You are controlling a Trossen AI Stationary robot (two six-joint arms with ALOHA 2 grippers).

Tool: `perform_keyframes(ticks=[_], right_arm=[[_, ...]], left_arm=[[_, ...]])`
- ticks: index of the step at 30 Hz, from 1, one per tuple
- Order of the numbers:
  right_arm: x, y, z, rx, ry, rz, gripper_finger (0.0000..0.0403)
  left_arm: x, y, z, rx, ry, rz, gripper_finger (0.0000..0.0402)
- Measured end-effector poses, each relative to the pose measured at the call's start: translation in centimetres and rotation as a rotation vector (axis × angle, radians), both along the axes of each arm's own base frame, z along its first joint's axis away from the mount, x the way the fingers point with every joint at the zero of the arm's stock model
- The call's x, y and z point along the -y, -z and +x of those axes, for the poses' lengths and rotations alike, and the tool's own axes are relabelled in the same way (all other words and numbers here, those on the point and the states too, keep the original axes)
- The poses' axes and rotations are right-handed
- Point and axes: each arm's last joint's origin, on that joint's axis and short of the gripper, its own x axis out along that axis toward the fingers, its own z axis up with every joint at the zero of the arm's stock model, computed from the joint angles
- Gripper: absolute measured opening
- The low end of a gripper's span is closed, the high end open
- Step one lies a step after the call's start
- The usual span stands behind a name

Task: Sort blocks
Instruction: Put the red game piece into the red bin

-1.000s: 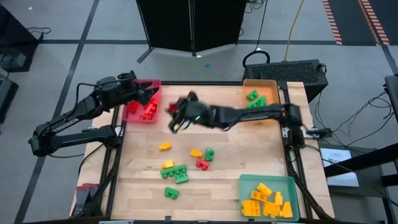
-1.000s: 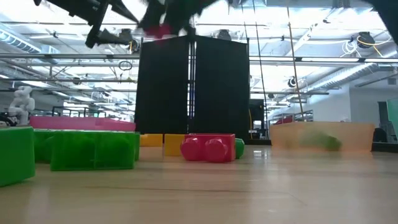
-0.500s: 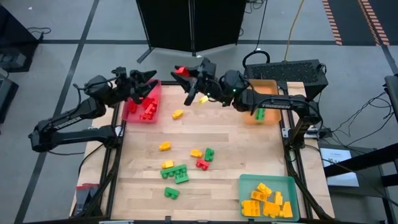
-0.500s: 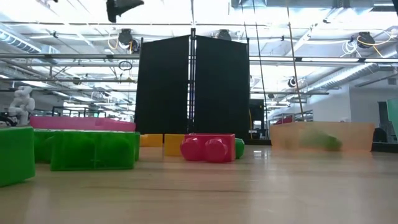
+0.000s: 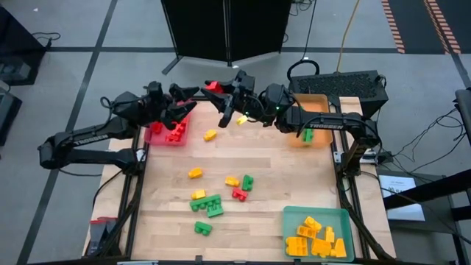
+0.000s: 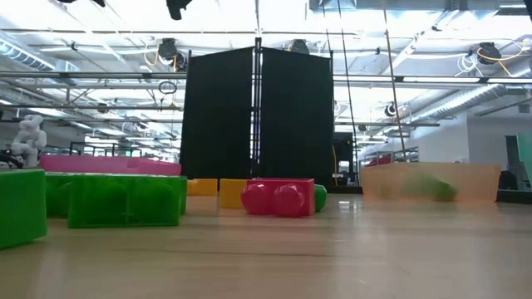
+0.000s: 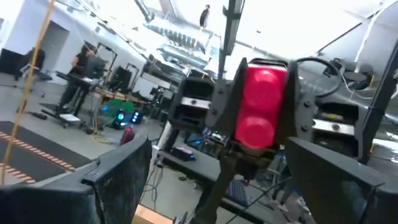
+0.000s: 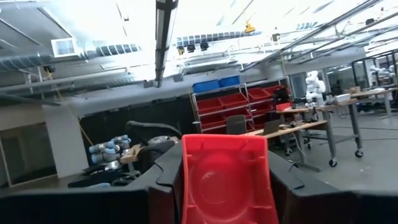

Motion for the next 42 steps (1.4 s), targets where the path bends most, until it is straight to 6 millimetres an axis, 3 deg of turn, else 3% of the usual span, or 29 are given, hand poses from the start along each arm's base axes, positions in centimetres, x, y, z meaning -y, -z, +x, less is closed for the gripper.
perform_keyframes(ticks=[21,42], right_arm=[[-0.1,0.5,0.5,-0.006,-0.049,0.025,0.0114],[0.0,1.5,1.4,-0.012,-0.077,0.055,0.0114]], left_arm=[[1.0,0.2,2.6,0.104,0.134,0.083,0.0368],[1.0,1.1,3.9,0.061,0.15,0.071,0.0367]])
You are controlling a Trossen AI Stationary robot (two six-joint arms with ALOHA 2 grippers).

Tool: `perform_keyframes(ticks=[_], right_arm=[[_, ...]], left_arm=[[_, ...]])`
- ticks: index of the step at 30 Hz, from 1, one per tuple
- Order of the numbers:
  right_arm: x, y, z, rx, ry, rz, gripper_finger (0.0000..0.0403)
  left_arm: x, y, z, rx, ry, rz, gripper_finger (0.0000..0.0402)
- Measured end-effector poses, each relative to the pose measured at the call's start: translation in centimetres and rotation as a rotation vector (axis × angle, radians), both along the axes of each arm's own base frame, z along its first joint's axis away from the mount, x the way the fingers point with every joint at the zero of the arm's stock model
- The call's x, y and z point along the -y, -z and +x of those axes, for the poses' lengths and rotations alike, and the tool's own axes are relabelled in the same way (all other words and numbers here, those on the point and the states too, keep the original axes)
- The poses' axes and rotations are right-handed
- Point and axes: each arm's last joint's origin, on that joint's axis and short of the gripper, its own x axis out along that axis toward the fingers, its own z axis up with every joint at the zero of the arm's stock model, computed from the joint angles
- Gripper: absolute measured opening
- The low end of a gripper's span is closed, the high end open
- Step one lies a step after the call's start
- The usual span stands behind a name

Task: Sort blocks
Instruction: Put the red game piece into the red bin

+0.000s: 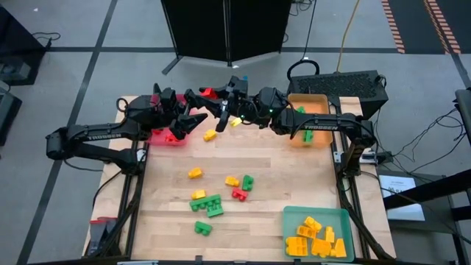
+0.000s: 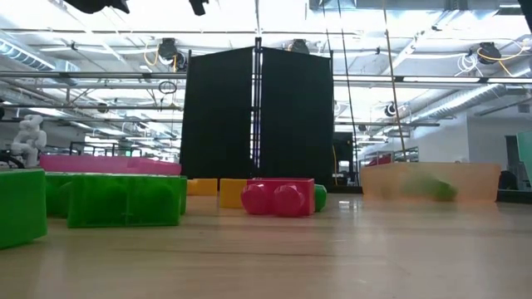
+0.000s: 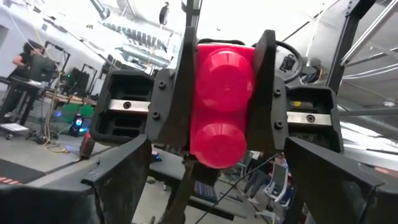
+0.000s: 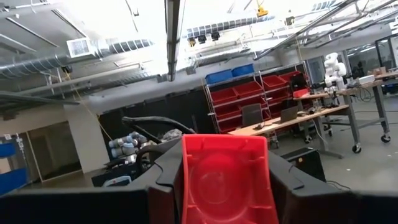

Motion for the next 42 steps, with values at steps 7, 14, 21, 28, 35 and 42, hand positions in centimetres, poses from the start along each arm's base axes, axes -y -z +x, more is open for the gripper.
perform_keyframes(ticks=[7,14,21,28,35,42], right_arm=[[-0.1,0.0,0.0,-0.001,-0.02,-0.007,0.0114],[-0.1,0.0,0.0,-0.002,-0.022,-0.008,0.0114],[-0.1,0.0,0.0,-0.002,-0.023,-0.008,0.0114],[-0.1,0.0,0.0,-0.003,-0.023,-0.008,0.0114],[-0.1,0.0,0.0,-0.003,-0.022,-0.008,0.0114],[0.0,0.1,0.1,-0.005,-0.02,-0.007,0.0114]], left_arm=[[0.0,0.0,0.0,0.0,-0.001,0.002,0.0367],[0.0,0.0,0.0,0.0,-0.012,0.025,0.0339],[0.0,-0.1,-0.1,0.015,-0.021,0.027,0.0282],[0.0,-0.2,-0.1,0.024,-0.024,0.026,0.0246],[-0.2,0.3,0.5,0.001,-0.02,0.012,0.0237],[-0.4,0.6,0.9,-0.003,-0.017,-0.015,0.0237]])
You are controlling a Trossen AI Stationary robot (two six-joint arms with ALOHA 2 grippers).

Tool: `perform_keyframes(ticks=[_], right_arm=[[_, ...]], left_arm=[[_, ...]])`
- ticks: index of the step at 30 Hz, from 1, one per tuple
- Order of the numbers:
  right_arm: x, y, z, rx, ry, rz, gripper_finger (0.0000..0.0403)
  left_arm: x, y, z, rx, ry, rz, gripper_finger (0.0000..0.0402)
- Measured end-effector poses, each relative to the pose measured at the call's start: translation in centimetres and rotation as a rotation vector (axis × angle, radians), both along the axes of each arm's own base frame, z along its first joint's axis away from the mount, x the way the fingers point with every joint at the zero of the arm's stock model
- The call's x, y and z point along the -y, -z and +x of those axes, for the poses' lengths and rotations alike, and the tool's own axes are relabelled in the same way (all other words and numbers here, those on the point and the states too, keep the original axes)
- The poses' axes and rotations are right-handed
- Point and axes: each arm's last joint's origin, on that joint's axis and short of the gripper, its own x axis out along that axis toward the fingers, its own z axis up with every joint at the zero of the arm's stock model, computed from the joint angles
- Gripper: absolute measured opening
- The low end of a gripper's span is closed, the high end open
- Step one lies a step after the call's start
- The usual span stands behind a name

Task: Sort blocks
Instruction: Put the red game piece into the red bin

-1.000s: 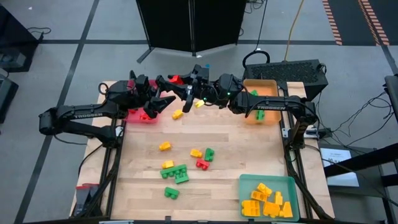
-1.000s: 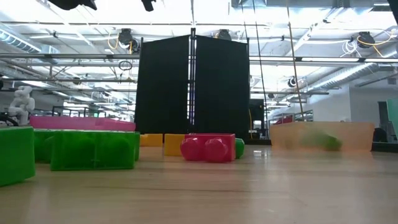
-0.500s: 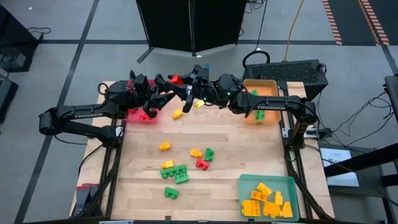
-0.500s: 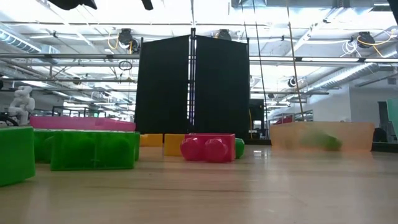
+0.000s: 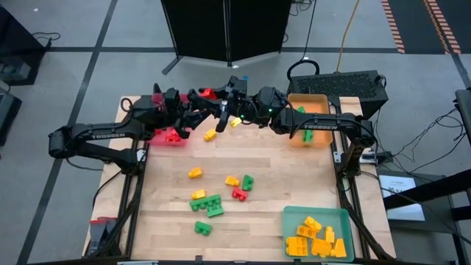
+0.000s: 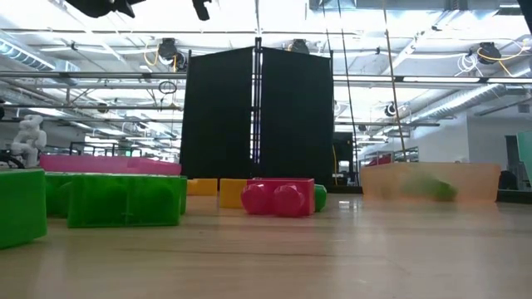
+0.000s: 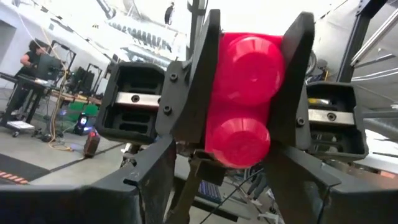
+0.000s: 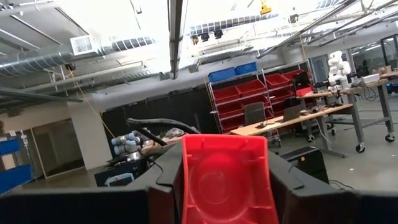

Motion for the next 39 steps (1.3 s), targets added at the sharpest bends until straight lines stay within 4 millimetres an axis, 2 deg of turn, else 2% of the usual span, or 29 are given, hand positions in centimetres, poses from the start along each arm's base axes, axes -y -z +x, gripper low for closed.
perform_keyframes(ticks=[14,17,25,34,36,39], right_arm=[[0.0,0.03,0.03,-0.003,0.003,-0.011,0.0114],[0.0,0.06,0.03,-0.009,0.008,-0.023,0.0114],[0.05,0.12,0.05,-0.017,0.015,-0.024,0.0114],[0.06,0.28,0.1,-0.034,0.014,-0.021,0.0114],[0.05,0.28,0.1,-0.034,0.014,-0.022,0.0127],[0.02,0.37,0.15,-0.042,0.011,-0.02,0.0176]], left_arm=[[0.03,-0.21,-0.1,0.022,-0.005,0.015,0.0233],[0.03,-0.21,-0.1,0.022,-0.005,0.015,0.021],[0.04,-0.22,-0.12,0.023,-0.004,0.015,0.0115],[0.01,-0.13,-0.08,0.012,-0.002,0.004,0.0114],[0.01,-0.12,-0.08,0.012,-0.003,0.003,0.0114],[-0.03,-0.07,-0.04,0.007,-0.009,-0.001,0.0114]])
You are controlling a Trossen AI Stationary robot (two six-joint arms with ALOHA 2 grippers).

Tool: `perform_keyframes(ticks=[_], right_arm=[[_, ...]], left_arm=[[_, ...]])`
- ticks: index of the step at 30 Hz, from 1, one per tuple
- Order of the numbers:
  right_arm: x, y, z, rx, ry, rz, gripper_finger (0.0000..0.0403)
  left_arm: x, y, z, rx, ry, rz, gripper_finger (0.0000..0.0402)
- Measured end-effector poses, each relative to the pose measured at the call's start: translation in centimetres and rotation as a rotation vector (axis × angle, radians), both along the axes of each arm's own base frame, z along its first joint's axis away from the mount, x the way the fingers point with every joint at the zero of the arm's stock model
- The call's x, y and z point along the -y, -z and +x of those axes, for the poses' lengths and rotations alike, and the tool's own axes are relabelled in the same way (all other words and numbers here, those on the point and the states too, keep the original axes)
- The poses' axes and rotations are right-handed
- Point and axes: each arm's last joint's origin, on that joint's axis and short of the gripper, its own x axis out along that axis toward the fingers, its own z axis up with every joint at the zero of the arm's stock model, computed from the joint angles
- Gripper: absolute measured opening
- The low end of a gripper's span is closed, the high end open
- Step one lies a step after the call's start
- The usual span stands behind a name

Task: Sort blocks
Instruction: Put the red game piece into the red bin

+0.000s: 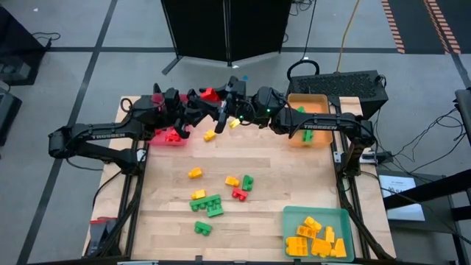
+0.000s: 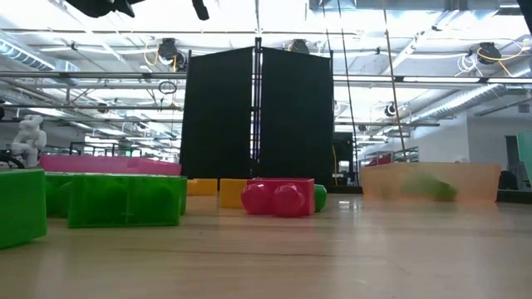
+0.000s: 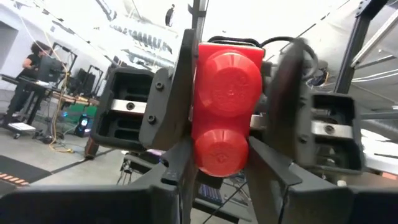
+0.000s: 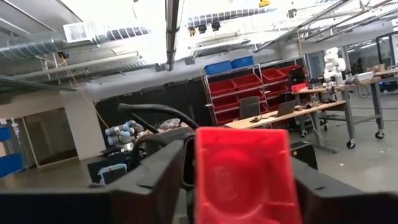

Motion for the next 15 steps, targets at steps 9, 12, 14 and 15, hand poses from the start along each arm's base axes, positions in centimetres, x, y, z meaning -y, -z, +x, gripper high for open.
perform_keyframes(ticks=[9,12,14,15], right_arm=[[0.3,-0.1,0.0,0.006,0.007,-0.019,0.0284],[0.6,-0.7,-0.7,0.006,0.029,-0.051,0.0293],[0.8,-1.7,-1.5,0.023,0.052,-0.079,0.0294],[1.0,-2.3,-2.1,0.027,0.063,-0.096,0.0293]], left_arm=[[-0.1,0.0,0.0,0.005,-0.011,-0.003,0.0114],[-0.4,0.0,-0.1,0.004,-0.025,-0.004,0.0114],[-0.8,-0.1,-0.3,0.005,-0.039,-0.005,0.0114],[-0.9,-0.1,-0.4,0.005,-0.044,-0.004,0.0114]])
